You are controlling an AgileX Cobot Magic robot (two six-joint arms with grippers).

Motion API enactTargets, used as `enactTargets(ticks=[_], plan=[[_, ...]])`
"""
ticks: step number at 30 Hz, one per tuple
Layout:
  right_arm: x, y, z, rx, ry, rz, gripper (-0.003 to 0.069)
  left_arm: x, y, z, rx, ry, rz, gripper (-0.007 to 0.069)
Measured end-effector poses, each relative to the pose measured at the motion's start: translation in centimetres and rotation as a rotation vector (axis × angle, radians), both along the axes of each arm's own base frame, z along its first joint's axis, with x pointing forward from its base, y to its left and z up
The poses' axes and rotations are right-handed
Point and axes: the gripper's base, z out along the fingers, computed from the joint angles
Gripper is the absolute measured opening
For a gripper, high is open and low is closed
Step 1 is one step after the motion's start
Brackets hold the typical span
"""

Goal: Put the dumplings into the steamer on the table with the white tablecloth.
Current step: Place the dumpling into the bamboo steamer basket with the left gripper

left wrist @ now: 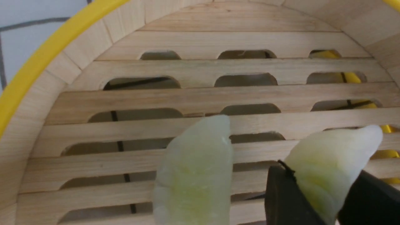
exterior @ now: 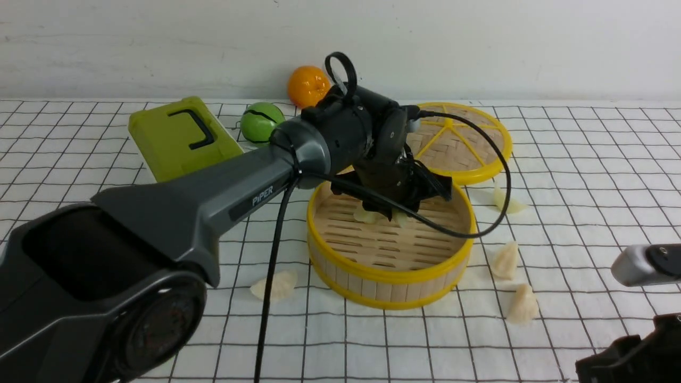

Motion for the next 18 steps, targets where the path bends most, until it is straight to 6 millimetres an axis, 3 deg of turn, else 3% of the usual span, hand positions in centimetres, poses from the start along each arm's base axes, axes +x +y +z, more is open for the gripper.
enactTargets(ticks=[7,12,15,18], plan=[[0.0,0.0,0.0,0.0,0.001,0.0,0.0167,0.1,-0.1,-0.9,0.005,0.014,0.006,0.0212],[0.0,0.0,0.0,-0.002,-0.001,0.003,0.0174,0.1,-0.1,-0.9,0.003,0.014,0.006,0.037],[0.0,0.0,0.0,-0.012,-0.008,0.02,0.0174,0.0,0.0,-0.2,-0.001,0.006,0.006,0.044],[-0.1,0.0,0.0,-0.021,-0.005,0.04,0.0176,-0.5,0.4,2.7,-0.012,-0.027,0.001,0.0482]])
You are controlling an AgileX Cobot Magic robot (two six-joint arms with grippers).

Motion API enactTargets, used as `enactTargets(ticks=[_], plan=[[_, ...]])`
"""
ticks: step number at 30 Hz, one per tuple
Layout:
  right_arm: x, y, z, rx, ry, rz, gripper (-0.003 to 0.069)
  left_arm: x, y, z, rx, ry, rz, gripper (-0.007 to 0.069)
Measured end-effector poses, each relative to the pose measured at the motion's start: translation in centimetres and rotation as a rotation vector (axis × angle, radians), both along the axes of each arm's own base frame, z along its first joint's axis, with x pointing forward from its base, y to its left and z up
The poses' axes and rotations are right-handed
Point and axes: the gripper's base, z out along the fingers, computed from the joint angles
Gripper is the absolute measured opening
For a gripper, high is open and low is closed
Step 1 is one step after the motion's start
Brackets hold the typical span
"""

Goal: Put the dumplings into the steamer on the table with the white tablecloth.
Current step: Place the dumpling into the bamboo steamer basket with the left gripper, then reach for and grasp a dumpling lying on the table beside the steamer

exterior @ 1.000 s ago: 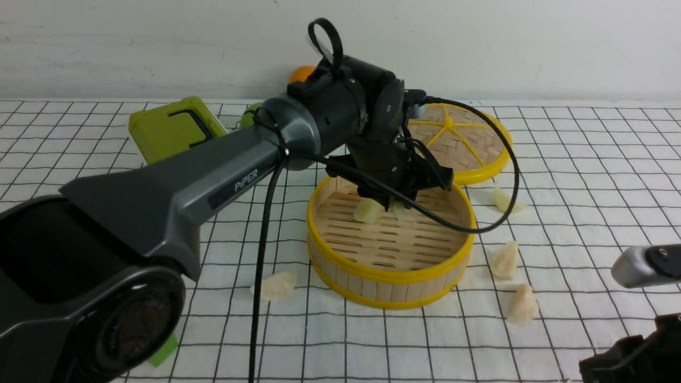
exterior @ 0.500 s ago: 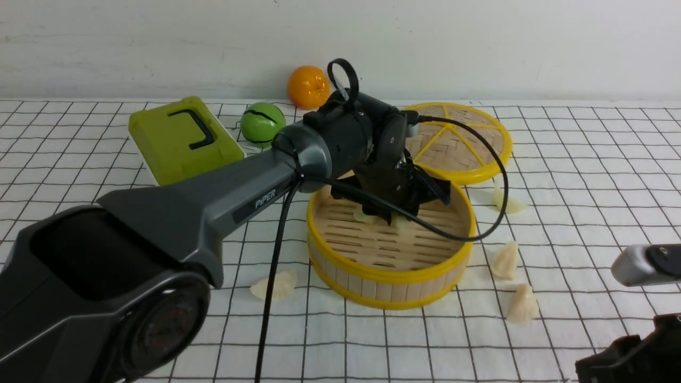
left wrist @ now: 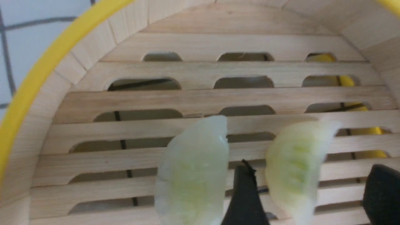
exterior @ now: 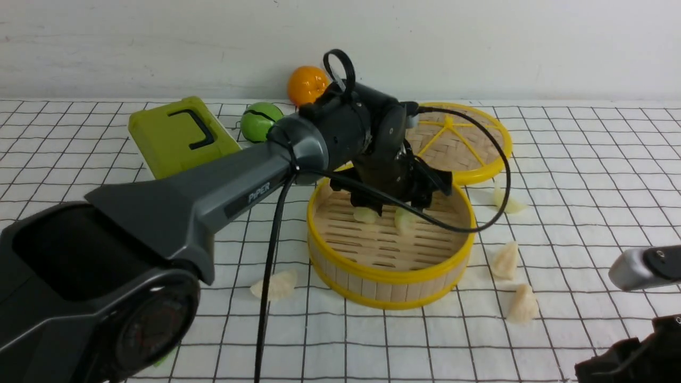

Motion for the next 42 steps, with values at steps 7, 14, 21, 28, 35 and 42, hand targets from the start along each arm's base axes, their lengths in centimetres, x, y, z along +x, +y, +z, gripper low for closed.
enactTargets(ticks=[7,14,21,28,35,42], plan=[[1.2,0.0,2.5,-0.017,-0.03,-0.011,0.0184,-3.4,3.5,11.3,0.1,-0.164,-0.08,0.0281],[7.0,0.2,4.6,-0.096,-0.03,-0.078,0.0209,-11.2,9.5,23.4,0.074,-0.331,-0.109,-0.0013],[16.4,1.0,2.7,-0.273,0.026,-0.014,0.0325,-15.8,13.0,20.8,0.121,-0.272,-0.127,-0.0013],[26.4,2.4,-1.0,-0.386,0.123,0.095,0.0482,-14.7,15.9,8.9,0.146,-0.036,0.002,-0.0013],[31.6,1.1,-4.0,-0.431,0.172,0.166,0.05,-14.4,20.4,4.5,0.137,0.172,0.089,-0.0013],[34.0,0.2,-5.4,-0.413,0.103,0.28,0.05,-13.2,23.2,3.7,0.091,0.186,0.158,-0.0013]])
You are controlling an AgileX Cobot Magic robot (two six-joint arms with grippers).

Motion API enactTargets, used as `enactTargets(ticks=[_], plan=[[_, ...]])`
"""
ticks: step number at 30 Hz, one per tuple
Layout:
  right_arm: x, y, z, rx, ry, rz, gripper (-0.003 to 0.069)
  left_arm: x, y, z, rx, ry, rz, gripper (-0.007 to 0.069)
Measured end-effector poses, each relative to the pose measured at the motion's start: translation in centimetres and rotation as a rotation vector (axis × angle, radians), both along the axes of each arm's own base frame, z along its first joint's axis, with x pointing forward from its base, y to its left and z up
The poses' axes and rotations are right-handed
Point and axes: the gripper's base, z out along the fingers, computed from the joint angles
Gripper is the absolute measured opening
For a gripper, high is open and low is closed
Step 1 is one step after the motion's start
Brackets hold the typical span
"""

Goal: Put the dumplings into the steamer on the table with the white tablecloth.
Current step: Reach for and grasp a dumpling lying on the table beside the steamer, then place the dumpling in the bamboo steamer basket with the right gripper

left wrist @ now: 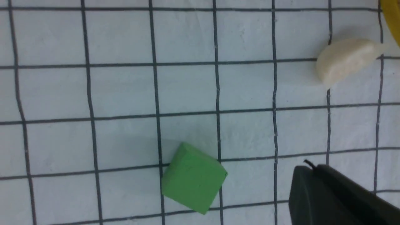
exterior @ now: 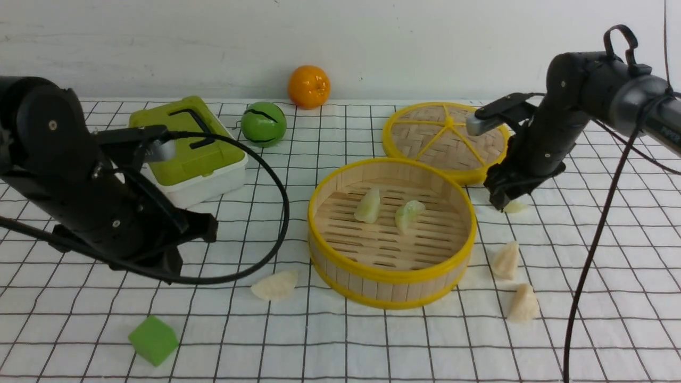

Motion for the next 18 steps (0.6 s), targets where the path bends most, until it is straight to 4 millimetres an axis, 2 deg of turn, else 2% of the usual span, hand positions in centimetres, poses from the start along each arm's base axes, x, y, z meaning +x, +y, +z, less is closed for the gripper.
enactTargets(ticks=[2,6,7,10,14,18], plan=[[0.1,0.0,-1.2,0.01,0.027,0.02,0.0496,0.1,0.0,0.0,0.0,-0.007,-0.006,-0.0013],[0.2,0.0,-1.4,0.038,0.039,0.022,0.0437,0.1,-0.1,0.1,-0.012,-0.013,-0.006,-0.0013],[0.2,0.0,-1.4,0.038,0.04,0.023,0.0377,0.2,-0.1,0.1,-0.018,-0.024,-0.004,-0.0013],[0.2,0.0,-1.4,0.041,0.043,0.013,0.0256,0.4,-0.2,0.2,-0.028,-0.047,0.002,-0.0013],[-0.1,-0.2,-0.8,0.038,0.058,-0.024,0.0253,0.6,-0.3,0.3,-0.051,-0.067,0.011,-0.0013],[-0.9,-0.5,1.6,0.033,0.077,-0.097,0.0253,0.6,-0.7,0.4,-0.103,-0.062,0.031,-0.0013]])
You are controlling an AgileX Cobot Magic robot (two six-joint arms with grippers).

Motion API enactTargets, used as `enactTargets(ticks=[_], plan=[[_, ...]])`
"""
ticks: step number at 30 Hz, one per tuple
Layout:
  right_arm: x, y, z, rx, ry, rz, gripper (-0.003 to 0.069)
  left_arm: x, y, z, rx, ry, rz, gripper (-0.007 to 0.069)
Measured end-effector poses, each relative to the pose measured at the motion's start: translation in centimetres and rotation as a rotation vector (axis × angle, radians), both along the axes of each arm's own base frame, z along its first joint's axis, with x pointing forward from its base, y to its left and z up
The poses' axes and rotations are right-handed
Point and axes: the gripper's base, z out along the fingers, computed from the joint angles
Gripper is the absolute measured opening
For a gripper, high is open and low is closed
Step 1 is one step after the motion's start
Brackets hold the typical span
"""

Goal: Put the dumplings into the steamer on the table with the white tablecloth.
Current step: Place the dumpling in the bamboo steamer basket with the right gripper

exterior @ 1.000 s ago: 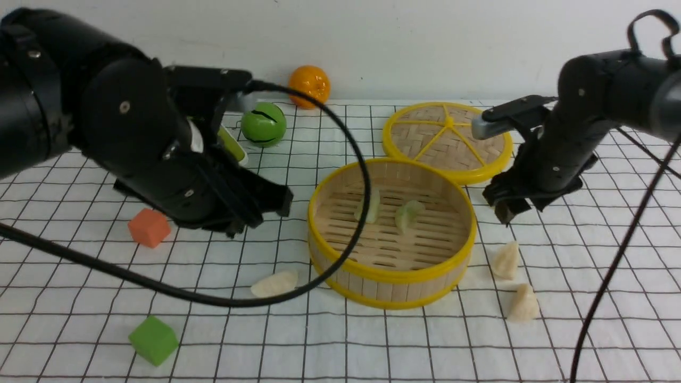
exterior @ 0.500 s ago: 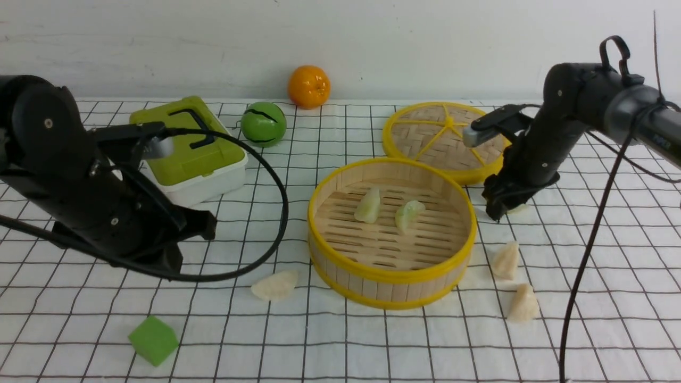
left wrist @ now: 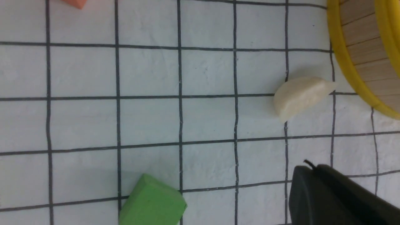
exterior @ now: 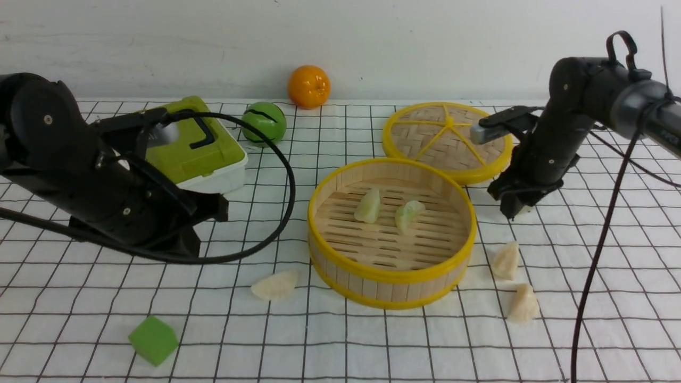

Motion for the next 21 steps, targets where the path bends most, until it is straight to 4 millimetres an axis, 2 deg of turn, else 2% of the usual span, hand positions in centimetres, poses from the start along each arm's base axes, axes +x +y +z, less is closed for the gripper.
enactTargets(ticks=[5,7,9,11,14,15,16,21], plan=[[-1.8,0.6,6.8,0.123,-0.077,-0.132,0.0253,0.0,-0.1,0.0,-0.016,0.005,0.005,-0.0013],[-2.8,1.6,8.8,0.2,-0.074,-0.146,0.0253,0.0,-0.1,0.0,-0.022,0.006,0.007,-0.0013],[-3.6,3.3,9.9,0.265,-0.054,-0.131,0.0253,0.0,-0.2,0.0,-0.032,0.008,0.01,-0.0013],[-4.2,5.5,10.0,0.311,-0.03,-0.114,0.0253,0.0,-0.3,0.1,-0.041,0.011,0.013,-0.0013],[-5.3,9.0,8.4,0.306,0.049,-0.12,0.0253,-0.1,-0.3,0.1,-0.044,0.011,0.013,-0.0013],[-5.4,9.2,8.4,0.306,0.05,-0.115,0.0253,-0.1,-0.3,0.1,-0.044,0.011,0.013,-0.0013],[-5.7,10.2,7.2,0.267,0.065,-0.144,0.0253,0.0,-0.3,0.1,-0.044,0.01,0.013,-0.0013],[-5.9,11.1,4.9,0.17,0.035,-0.239,0.0253,0.0,-0.3,0.1,-0.048,0.004,0.015,-0.0013]])
